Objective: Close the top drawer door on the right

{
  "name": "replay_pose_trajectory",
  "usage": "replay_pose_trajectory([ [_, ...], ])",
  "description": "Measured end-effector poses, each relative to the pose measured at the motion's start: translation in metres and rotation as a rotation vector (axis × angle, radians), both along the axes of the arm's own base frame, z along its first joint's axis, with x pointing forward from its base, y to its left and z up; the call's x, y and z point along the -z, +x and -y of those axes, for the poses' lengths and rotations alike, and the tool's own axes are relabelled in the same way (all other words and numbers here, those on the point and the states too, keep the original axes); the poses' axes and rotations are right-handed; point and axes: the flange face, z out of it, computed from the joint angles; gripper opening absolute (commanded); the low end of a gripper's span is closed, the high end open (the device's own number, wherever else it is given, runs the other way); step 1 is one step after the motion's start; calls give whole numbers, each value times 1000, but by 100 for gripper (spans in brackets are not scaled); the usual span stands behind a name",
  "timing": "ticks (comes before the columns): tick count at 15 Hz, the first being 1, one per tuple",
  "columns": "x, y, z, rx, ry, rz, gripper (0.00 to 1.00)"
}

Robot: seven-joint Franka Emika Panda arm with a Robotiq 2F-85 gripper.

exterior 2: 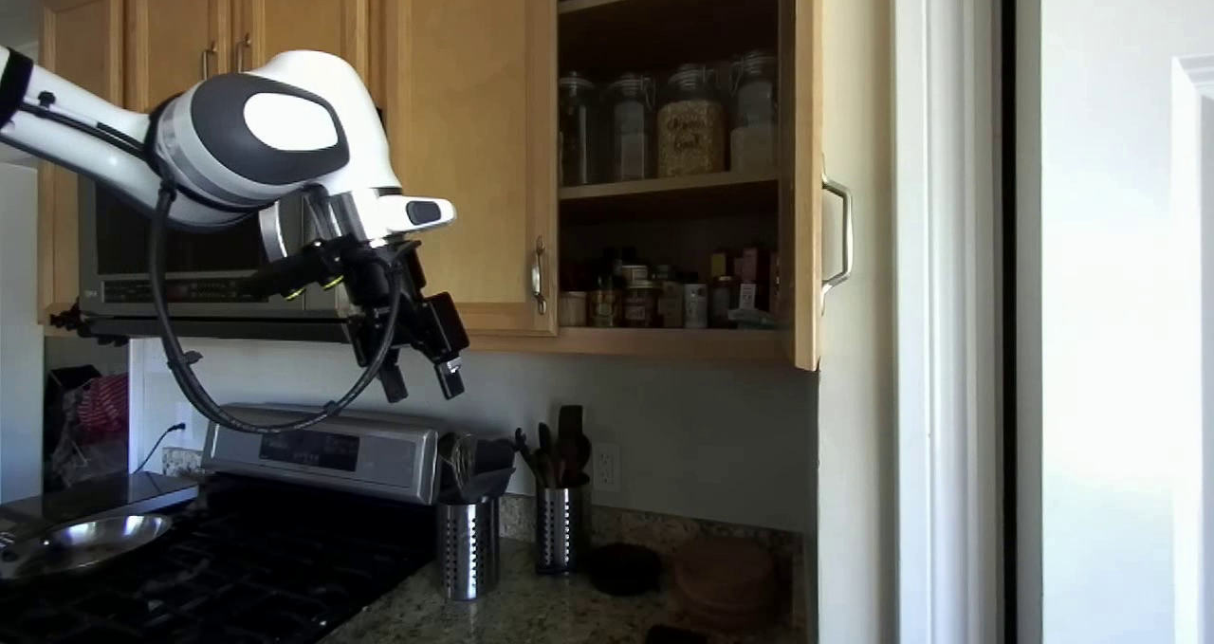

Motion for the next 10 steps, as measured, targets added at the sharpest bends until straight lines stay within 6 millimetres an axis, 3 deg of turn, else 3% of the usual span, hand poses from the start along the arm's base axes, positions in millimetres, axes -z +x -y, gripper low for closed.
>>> replay_pose_trajectory([
  [10,-27,-21,110,248,-178,40,100],
])
